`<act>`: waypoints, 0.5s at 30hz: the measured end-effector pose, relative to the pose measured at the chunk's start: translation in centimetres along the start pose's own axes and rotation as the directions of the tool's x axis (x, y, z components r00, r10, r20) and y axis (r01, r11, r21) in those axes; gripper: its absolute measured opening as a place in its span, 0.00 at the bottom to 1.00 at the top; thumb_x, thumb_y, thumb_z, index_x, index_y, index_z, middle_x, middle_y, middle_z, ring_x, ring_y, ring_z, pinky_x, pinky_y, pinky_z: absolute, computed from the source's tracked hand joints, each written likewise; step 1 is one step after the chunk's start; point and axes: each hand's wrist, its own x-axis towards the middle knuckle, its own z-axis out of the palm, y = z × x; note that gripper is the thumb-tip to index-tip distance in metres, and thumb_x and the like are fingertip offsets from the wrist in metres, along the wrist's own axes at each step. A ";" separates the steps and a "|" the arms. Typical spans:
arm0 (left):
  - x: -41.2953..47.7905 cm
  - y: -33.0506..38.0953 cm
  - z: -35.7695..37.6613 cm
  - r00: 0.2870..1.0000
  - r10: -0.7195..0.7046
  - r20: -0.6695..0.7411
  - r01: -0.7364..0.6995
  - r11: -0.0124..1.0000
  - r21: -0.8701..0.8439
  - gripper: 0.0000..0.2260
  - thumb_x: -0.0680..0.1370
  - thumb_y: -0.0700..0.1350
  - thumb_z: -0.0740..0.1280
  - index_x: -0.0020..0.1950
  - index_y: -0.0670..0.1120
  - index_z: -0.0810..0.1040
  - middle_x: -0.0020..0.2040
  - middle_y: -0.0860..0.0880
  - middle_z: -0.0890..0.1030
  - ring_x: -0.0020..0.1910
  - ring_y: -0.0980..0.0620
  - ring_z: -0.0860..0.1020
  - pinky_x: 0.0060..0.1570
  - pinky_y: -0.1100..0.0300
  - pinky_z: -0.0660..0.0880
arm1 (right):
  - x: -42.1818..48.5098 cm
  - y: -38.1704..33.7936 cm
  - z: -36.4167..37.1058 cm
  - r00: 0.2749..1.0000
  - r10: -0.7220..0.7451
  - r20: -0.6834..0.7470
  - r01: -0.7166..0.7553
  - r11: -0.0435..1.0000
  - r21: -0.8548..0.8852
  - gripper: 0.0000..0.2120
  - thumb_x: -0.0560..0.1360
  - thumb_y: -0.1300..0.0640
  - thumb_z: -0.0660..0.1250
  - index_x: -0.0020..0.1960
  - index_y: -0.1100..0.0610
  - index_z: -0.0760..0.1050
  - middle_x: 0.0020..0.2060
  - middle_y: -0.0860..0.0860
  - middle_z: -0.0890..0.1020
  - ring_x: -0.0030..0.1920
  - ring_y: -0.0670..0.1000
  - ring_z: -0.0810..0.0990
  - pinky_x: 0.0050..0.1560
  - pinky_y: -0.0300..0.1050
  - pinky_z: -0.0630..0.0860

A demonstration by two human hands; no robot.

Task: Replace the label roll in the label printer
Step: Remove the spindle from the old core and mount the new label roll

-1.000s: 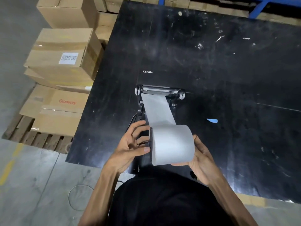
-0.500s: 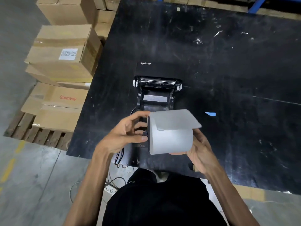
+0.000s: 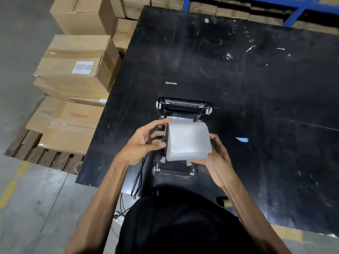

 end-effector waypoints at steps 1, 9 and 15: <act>0.2 -0.2 -0.1 0.999 0.007 -0.031 -0.007 1.000 -0.016 0.30 0.73 0.30 0.73 0.74 0.46 0.72 0.71 0.43 0.76 0.62 0.44 0.77 0.66 0.43 0.75 | 0.2 0.1 0.0 1.000 0.013 -0.018 -0.013 1.000 -0.002 0.08 0.85 0.64 0.55 0.58 0.58 0.73 0.57 0.53 0.82 0.57 0.59 0.82 0.49 0.73 0.80; 1.5 0.2 -0.1 0.970 0.159 -0.184 -0.171 0.984 -0.053 0.13 0.74 0.31 0.74 0.55 0.40 0.77 0.70 0.48 0.80 0.68 0.49 0.78 0.62 0.62 0.75 | 2.0 -0.9 0.4 1.000 0.007 0.017 -0.008 0.997 0.074 0.11 0.85 0.66 0.55 0.60 0.57 0.74 0.60 0.54 0.80 0.59 0.59 0.80 0.52 0.67 0.80; 2.0 3.1 -0.2 0.949 0.272 -0.161 -0.275 0.961 0.002 0.12 0.74 0.26 0.71 0.53 0.38 0.81 0.69 0.50 0.80 0.74 0.48 0.73 0.68 0.58 0.74 | 2.5 -2.8 1.0 0.995 -0.096 0.015 0.095 0.995 0.028 0.12 0.86 0.68 0.54 0.58 0.57 0.73 0.57 0.53 0.80 0.55 0.54 0.81 0.51 0.64 0.81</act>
